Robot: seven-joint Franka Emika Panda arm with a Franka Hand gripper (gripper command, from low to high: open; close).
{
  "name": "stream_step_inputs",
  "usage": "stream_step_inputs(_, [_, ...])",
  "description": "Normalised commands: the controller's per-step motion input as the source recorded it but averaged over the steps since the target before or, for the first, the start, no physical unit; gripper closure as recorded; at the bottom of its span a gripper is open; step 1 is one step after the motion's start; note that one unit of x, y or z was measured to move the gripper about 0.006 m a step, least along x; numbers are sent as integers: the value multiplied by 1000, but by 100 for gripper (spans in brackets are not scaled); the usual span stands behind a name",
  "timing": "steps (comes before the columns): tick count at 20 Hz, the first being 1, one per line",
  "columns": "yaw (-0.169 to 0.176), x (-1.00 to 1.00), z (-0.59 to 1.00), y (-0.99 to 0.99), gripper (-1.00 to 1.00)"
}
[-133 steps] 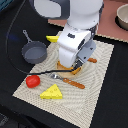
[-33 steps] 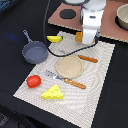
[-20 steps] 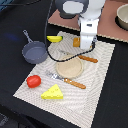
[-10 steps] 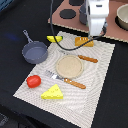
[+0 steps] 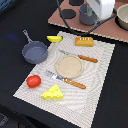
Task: Interact with the objects in diverse but meaningful ways.
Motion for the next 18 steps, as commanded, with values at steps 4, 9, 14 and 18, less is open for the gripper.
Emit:
stream_step_inputs(4, [36, -567, -4, -538, -100])
stream_step_inputs(9, [10, -650, -55, -596, -100])
stream_step_inputs(14, [4, -563, -25, -666, -100])
stream_step_inputs(18, [2, -349, 0, -817, -100])
